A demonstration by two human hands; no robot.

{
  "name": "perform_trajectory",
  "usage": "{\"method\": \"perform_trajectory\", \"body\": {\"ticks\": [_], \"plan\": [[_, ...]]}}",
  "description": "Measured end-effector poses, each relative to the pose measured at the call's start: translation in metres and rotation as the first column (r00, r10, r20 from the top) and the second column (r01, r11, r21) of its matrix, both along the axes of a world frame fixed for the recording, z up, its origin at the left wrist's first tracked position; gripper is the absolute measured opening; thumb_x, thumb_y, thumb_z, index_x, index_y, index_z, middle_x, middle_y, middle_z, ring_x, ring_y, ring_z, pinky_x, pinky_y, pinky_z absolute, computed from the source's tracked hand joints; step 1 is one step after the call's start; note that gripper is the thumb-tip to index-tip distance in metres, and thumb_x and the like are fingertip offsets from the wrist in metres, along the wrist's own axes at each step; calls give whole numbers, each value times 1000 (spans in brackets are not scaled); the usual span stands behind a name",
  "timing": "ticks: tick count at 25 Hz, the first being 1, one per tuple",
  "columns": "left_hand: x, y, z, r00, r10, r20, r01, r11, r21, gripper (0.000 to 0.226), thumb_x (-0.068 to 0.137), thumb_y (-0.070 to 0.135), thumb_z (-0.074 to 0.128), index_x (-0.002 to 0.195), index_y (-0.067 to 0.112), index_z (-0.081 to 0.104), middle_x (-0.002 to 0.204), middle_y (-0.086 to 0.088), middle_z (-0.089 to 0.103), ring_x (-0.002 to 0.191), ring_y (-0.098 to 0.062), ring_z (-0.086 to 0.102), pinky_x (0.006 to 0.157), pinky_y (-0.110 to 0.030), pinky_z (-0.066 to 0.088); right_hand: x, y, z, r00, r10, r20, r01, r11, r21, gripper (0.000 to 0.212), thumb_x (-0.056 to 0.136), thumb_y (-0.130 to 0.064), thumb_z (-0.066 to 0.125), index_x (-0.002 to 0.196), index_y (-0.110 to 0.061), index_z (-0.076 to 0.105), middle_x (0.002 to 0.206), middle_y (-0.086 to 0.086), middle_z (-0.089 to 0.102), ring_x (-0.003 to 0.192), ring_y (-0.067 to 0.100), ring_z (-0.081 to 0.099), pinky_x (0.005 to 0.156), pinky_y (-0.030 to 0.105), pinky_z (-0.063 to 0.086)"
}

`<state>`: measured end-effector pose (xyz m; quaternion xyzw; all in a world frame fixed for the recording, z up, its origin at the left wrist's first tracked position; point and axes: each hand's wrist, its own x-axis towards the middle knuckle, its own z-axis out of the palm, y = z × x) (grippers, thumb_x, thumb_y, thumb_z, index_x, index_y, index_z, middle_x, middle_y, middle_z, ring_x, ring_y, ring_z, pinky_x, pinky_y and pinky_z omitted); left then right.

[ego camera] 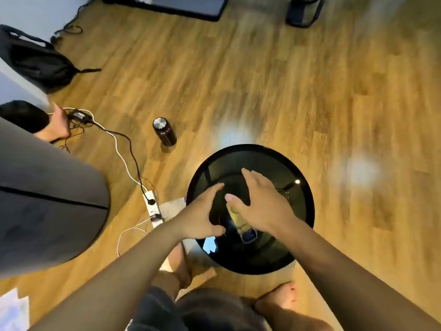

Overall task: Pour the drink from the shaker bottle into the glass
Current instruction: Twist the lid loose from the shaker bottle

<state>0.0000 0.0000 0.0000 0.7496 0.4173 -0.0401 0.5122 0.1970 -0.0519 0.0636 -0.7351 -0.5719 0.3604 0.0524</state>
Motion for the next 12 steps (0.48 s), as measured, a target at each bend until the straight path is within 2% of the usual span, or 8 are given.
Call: {"method": "perform_trajectory", "body": {"ticks": [2,4,6,8,10,12], "plan": [[1,-11,-41,1000,8,15,-8,1000,-5,127,66,46,92,161,37,8,167,9,27,144,0,30,115,-19,29,-13,-7,-40,997,27,71,-23,999,-47,90,91,-73,37,160,-26,6,170,6,14,156,27,11,117,49,32],[2,-35,-85,994,48,95,-47,999,-18,131,59,53,96,158,47,10,158,23,39,141,6,38,117,-20,37,-28,-25,-77,995,8,96,-5,1000,-31,88,89,-74,38,159,-29,9,167,4,22,153,27,22,116,45,37],[12,-54,-115,952,165,258,-167,986,-16,128,56,56,99,151,61,13,146,35,46,136,11,46,109,-7,40,-35,-34,-98,990,-82,112,68,990,126,82,86,-75,37,153,-30,23,157,-1,40,140,23,40,107,40,46],[24,-65,-140,872,304,384,-337,941,19,120,54,62,96,143,68,16,139,43,45,131,17,46,98,4,35,-33,-34,-117,981,-135,141,88,949,303,74,82,-73,36,142,-30,38,139,-3,55,123,19,53,96,36,50],[35,-65,-159,831,371,416,-444,891,93,119,45,72,94,137,72,17,132,47,45,124,20,47,87,5,41,-32,-33,-125,980,-102,168,23,908,419,62,82,-68,38,129,-29,49,118,-3,63,104,18,60,82,32,51],[38,-63,-168,840,364,403,-463,868,180,121,39,70,96,129,77,15,125,54,44,117,29,44,77,10,39,-28,-31,-126,982,-31,188,-57,895,443,54,82,-66,39,119,-28,51,105,-3,62,92,19,59,73,31,44]]}}
